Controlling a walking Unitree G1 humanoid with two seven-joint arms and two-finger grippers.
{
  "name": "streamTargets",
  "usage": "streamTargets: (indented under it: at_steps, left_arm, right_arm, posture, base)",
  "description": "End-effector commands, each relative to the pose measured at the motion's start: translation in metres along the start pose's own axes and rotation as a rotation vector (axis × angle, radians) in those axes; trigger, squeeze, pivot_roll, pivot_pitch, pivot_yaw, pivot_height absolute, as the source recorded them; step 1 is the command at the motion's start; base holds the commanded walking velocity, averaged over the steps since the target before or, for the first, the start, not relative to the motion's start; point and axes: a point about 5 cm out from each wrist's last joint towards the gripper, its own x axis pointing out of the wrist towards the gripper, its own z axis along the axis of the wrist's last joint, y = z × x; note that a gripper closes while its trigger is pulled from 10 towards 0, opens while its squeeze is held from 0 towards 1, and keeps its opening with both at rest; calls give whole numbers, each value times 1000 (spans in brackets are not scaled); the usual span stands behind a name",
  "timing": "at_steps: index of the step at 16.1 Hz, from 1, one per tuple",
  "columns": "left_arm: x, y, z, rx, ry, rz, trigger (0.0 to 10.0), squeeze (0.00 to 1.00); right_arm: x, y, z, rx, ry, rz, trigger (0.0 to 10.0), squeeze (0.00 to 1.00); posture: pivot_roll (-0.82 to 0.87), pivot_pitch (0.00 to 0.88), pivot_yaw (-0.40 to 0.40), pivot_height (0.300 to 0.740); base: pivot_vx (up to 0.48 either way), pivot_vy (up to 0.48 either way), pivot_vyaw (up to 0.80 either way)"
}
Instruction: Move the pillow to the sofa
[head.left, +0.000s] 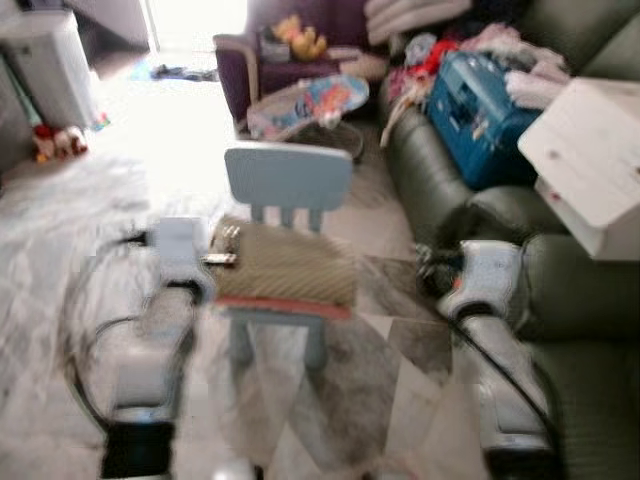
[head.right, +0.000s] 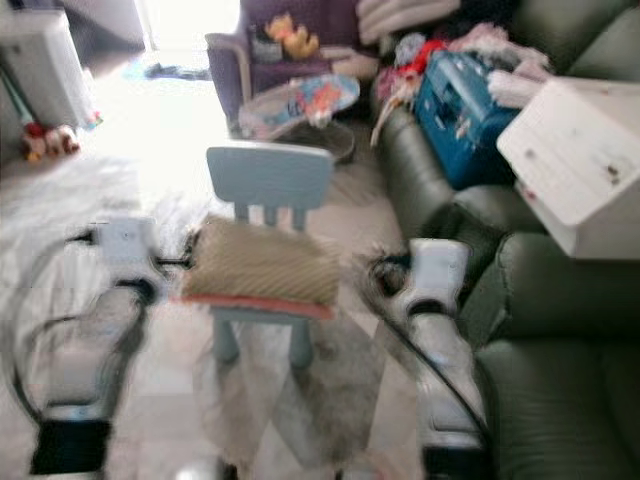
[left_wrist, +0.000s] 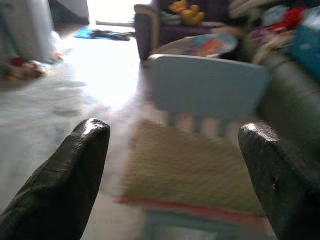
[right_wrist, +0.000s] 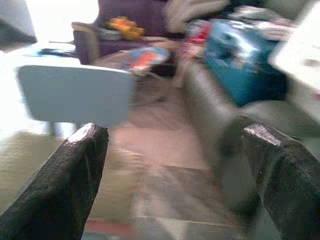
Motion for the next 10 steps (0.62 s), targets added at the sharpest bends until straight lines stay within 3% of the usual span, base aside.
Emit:
streamTargets:
  at_steps: [1, 10]
  left_arm:
    - [0, -10, 5, 18, -30, -27, 10000, 0]
    - [0, -18, 8, 23, -51, -48, 10000, 0]
  right_arm:
    - [0, -10, 4, -3, -14, -25, 10000, 0]
    - [0, -10, 6, 1, -27, -19, 10000, 0]
  posture:
    - [-4, 0, -40, 740]
    - [-3, 0, -38, 740]
  base:
    - [334, 345, 0]
    - [474, 0, 0]
